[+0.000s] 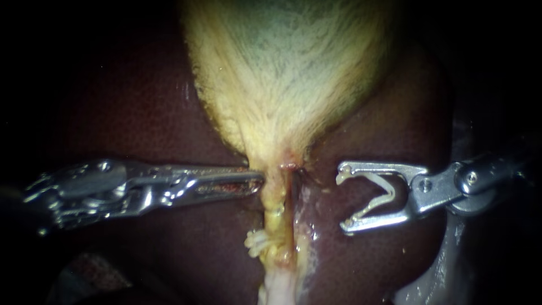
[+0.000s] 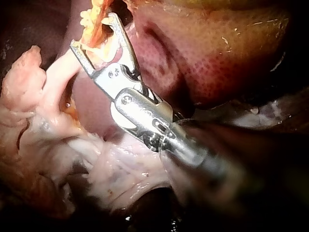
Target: Clipping third clip left tube
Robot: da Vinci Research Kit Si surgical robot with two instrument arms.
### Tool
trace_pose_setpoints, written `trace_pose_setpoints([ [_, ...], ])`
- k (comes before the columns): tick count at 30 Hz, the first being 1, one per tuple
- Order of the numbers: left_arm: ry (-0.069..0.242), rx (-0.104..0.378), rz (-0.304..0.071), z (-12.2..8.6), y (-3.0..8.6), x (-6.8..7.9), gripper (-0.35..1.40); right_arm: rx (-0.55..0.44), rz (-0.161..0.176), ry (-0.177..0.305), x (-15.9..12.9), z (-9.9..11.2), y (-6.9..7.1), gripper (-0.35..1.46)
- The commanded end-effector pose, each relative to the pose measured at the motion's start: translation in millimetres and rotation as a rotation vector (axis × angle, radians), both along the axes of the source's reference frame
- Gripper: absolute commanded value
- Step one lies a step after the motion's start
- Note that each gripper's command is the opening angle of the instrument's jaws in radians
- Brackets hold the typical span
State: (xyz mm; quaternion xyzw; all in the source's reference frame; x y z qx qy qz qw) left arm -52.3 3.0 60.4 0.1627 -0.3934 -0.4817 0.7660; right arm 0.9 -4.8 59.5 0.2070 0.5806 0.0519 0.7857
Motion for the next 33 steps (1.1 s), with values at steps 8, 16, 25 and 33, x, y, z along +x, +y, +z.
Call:
trace_pose_setpoints([
  [8, -0.001, 0.0, 0.001, -0.1, 0.0, 0.1, -0.35, 0.0, -0.005, 0.003, 0.8, 0.2, -0.5, 0.6],
  [16, -0.004, 0.004, 0.005, -1.2, 0.4, 2.2, -0.35, 0.039, -0.012, -0.003, 3.8, 1.9, -3.0, 0.6],
  [25, 0.003, 0.004, -0.002, -2.7, 0.7, 4.2, -0.35, 0.186, 0.007, -0.049, 9.0, 5.6, -5.9, 0.59],
  [33, 0.003, 0.005, -0.002, -4.0, 0.2, 4.5, -0.35, 0.302, 0.051, -0.097, 11.3, 8.6, -5.7, 0.56],
])
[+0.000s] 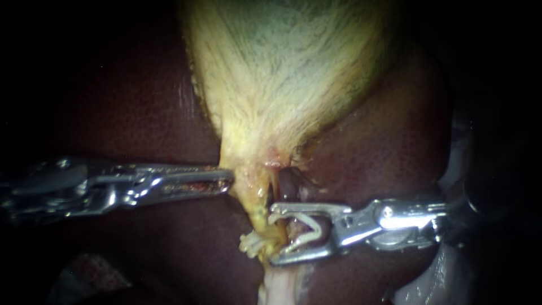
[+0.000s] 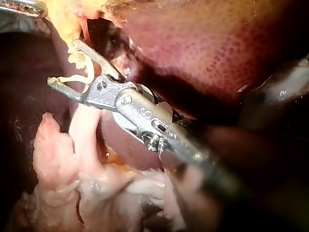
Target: Clipping third clip left tube
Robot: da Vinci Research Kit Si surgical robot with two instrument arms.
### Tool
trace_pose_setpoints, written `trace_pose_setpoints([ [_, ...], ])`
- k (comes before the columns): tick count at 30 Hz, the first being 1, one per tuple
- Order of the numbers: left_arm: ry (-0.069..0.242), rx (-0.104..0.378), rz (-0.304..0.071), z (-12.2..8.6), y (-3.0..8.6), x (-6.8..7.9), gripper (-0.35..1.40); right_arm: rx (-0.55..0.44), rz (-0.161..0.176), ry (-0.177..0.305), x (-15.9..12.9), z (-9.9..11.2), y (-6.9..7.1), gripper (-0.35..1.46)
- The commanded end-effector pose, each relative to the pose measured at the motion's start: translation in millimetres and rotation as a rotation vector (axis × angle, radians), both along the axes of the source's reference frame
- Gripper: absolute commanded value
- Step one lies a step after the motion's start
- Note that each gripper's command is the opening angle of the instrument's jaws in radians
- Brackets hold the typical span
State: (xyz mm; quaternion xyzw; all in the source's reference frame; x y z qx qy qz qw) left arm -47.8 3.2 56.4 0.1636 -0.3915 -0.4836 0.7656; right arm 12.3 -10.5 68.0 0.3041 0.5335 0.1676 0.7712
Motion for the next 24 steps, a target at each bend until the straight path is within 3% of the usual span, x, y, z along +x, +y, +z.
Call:
trace_pose_setpoints([
  [1, 0.001, 0.0, 0.0, -0.1, 0.0, 0.0, -0.35, 0.007, 0.002, -0.004, 0.0, 0.5, 0.1, 0.56],
  [12, 0.001, 0.0, -0.001, -1.1, -0.4, 0.7, -0.35, -0.005, -0.003, -0.039, 0.7, 4.8, 0.1, 0.56],
  [17, 0.001, -0.002, -0.004, -1.2, -0.3, 0.8, -0.35, -0.006, -0.003, -0.04, 1.7, 5.0, -0.1, 0.57],
  [24, 0.001, -0.002, -0.005, -1.1, -0.2, 0.5, -0.35, 0.008, -0.036, -0.024, 3.7, 4.1, -0.8, 0.56],
])
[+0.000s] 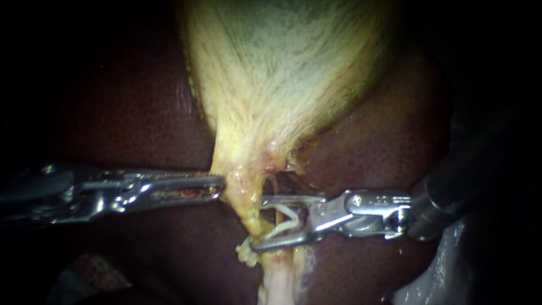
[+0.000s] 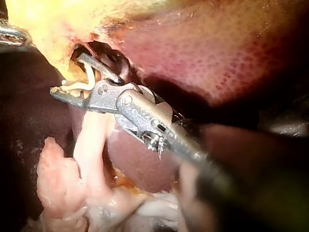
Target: Clipping third clip left tube
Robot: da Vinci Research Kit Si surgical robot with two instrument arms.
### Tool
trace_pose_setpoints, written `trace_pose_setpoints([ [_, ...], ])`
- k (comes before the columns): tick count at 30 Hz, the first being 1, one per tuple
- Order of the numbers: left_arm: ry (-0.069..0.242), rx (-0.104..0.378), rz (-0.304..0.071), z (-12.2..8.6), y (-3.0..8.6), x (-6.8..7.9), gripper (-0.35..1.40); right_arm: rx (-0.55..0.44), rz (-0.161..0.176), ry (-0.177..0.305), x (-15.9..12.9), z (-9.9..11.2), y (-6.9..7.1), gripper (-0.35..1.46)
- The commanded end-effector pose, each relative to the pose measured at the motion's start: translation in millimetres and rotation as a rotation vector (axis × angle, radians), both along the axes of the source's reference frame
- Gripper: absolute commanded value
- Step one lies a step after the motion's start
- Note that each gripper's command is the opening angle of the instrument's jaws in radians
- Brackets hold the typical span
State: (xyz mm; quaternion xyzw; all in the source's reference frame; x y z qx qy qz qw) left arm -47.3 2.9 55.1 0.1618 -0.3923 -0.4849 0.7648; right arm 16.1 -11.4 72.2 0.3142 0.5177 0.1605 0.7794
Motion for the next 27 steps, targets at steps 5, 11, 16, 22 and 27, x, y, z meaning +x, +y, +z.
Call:
trace_pose_setpoints([
  [5, 0.001, 0.001, -0.002, 0.2, 0.1, -0.3, -0.35, 0.018, -0.076, 0.044, 0.8, -1.1, -0.5, 0.53],
  [11, 0.002, 0.0, -0.003, 0.2, 0.1, -0.5, -0.35, 0.012, -0.08, 0.078, 2.1, -1.8, 0.3, 0.53],
  [16, 0.002, 0.0, -0.003, 0.3, 0.1, -0.5, -0.35, 0.021, -0.065, 0.082, 2.0, -2.8, 1.6, 0.53],
  [22, 0.002, 0.0, -0.003, 0.3, 0.1, -0.6, -0.35, -0.006, -0.038, 0.108, 1.9, -4.9, 3.9, 0.52],
  [27, 0.003, 0.0, -0.003, 0.5, 0.1, -0.6, -0.35, -0.012, -0.033, 0.112, 1.8, -5.6, 4.6, 0.5],
])
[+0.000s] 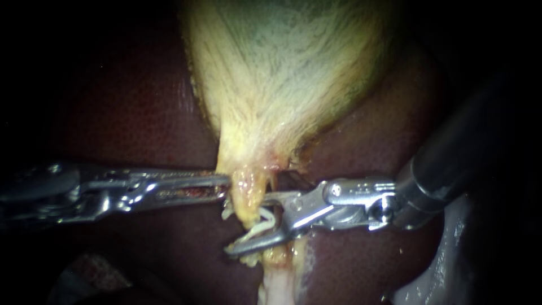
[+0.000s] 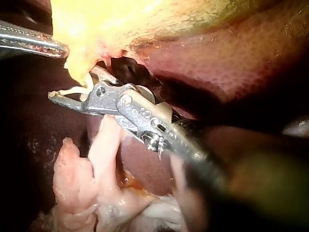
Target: Clipping third clip left tube
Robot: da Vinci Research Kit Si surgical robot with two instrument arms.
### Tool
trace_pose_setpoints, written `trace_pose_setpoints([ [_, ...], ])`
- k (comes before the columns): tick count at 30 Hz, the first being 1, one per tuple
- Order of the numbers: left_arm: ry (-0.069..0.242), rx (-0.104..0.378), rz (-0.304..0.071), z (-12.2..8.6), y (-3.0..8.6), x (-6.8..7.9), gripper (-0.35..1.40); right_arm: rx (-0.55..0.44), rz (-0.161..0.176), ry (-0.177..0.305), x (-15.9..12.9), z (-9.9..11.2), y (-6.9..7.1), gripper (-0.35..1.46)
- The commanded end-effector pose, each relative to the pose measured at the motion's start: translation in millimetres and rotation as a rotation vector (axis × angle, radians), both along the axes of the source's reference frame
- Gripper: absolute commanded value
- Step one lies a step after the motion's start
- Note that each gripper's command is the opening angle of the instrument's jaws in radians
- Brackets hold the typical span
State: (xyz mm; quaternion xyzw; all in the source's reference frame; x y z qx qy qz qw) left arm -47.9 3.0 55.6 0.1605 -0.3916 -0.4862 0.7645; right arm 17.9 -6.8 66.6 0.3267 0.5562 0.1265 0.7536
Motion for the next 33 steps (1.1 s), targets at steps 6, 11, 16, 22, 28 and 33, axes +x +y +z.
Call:
trace_pose_setpoints([
  [6, 0.0, 0.0, 0.0, 0.0, 0.0, -0.1, -0.35, -0.002, 0.0, 0.0, 0.0, 0.4, -0.3, 0.38],
  [11, 0.0, 0.0, -0.001, 0.0, 0.0, -0.2, -0.35, -0.007, 0.012, -0.006, -0.6, 0.6, -0.2, -0.19],
  [16, 0.0, 0.0, -0.001, 0.1, 0.1, -0.2, -0.35, -0.011, 0.023, -0.012, -1.0, 0.7, -0.1, -0.35],
  [22, 0.001, 0.0, -0.001, 0.1, 0.1, -0.2, -0.35, -0.013, 0.022, -0.011, -1.1, 1.0, -0.4, -0.35],
  [28, 0.001, 0.0, -0.001, 0.2, 0.1, -0.2, -0.35, -0.011, 0.022, -0.013, -1.1, 1.3, -0.8, -0.35],
  [33, 0.001, 0.0, -0.001, 0.2, 0.2, -0.3, -0.35, -0.011, 0.022, -0.013, -1.1, 1.3, -0.8, -0.35],
])
